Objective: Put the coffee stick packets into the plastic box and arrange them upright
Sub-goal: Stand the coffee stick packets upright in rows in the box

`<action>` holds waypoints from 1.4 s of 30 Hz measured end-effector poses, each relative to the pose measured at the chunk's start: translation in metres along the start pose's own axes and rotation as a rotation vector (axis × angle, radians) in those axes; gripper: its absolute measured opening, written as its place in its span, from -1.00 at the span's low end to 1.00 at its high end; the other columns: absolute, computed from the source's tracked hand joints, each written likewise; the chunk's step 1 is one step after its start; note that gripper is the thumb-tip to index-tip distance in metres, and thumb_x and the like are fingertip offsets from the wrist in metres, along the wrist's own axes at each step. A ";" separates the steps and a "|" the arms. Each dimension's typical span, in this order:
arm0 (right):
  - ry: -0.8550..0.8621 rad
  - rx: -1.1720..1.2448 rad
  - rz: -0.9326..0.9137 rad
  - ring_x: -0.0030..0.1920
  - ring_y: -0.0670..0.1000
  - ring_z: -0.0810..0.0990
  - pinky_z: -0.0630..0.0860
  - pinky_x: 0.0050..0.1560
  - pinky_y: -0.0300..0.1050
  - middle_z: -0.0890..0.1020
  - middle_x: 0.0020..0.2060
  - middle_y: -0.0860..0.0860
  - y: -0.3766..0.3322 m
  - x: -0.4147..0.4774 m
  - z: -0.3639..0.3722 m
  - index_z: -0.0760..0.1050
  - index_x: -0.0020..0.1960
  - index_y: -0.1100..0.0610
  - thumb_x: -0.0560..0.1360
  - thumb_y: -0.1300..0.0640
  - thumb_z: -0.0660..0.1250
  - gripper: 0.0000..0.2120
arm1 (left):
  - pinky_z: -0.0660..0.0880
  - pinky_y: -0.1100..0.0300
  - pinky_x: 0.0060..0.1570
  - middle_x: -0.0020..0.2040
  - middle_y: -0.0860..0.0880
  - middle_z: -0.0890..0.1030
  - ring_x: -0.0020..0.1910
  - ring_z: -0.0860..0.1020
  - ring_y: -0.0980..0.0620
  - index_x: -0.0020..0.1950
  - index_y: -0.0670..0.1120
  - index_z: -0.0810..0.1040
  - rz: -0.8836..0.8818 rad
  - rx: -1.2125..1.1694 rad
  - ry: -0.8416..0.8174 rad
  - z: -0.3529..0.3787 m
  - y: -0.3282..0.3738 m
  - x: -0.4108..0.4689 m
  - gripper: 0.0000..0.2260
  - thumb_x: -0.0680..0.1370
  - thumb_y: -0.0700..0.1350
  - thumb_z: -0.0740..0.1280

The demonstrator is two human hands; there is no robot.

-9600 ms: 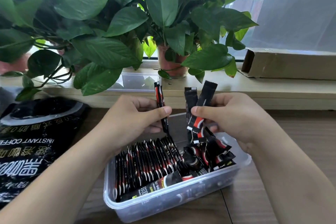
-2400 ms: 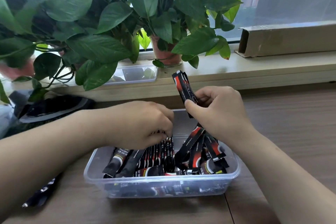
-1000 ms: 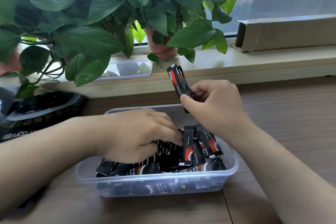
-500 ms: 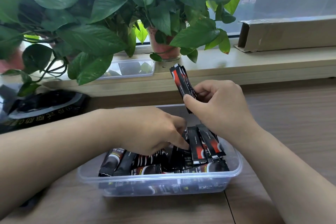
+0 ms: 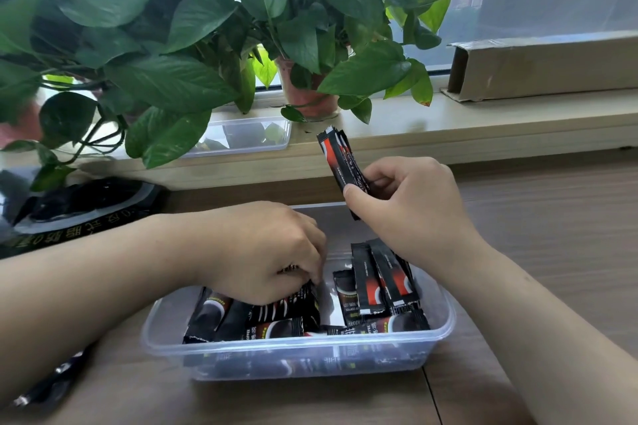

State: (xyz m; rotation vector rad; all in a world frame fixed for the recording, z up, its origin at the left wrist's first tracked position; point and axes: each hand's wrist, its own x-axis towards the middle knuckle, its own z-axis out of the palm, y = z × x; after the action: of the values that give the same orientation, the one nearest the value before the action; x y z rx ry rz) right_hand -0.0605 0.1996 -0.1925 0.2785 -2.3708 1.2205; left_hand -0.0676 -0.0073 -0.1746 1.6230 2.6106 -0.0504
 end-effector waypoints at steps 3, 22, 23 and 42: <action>0.002 -0.013 0.001 -0.34 -0.02 0.63 0.57 -0.23 -0.04 0.67 -0.43 -0.03 -0.001 -0.001 0.000 0.65 -0.29 0.08 0.41 0.01 0.44 -0.83 | 0.51 0.08 0.02 0.03 0.09 0.63 0.00 0.56 0.05 0.06 0.01 0.67 -0.060 -0.008 -0.079 -0.003 0.012 0.000 -0.69 0.48 -0.04 0.18; -0.651 -0.476 0.279 -0.46 0.05 0.55 0.47 -0.44 -0.20 0.68 -0.40 0.12 -0.056 -0.021 -0.016 0.41 -0.44 0.16 0.34 0.03 0.39 -0.71 | 0.32 0.31 0.24 0.13 0.22 0.46 0.16 0.42 0.25 0.16 0.21 0.67 -0.276 -0.311 0.072 0.006 0.009 -0.026 -0.53 0.41 0.04 0.08; -0.654 -0.516 0.246 -0.42 0.06 0.55 0.45 -0.42 -0.21 0.68 -0.36 0.10 -0.056 -0.020 -0.013 0.35 -0.44 0.13 0.36 0.04 0.38 -0.70 | 0.32 0.32 0.23 0.12 0.23 0.47 0.16 0.43 0.25 0.15 0.22 0.67 -0.284 -0.322 0.079 0.007 0.008 -0.026 -0.53 0.40 0.05 0.08; -0.812 -0.463 0.108 -0.46 -0.12 0.46 0.35 -0.45 -0.29 0.58 -0.45 -0.04 -0.041 -0.011 0.005 0.67 -0.18 0.07 0.43 -0.18 0.47 -0.70 | 0.27 0.56 0.06 0.14 0.31 0.46 0.16 0.38 0.36 0.18 0.27 0.64 -0.307 -0.275 0.151 0.016 0.004 -0.032 -0.61 0.43 0.01 0.21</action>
State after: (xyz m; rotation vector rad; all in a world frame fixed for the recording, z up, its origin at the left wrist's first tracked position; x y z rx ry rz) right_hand -0.0369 0.1712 -0.1717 0.5775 -3.3062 0.6033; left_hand -0.0488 -0.0350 -0.1883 1.1724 2.8007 0.4113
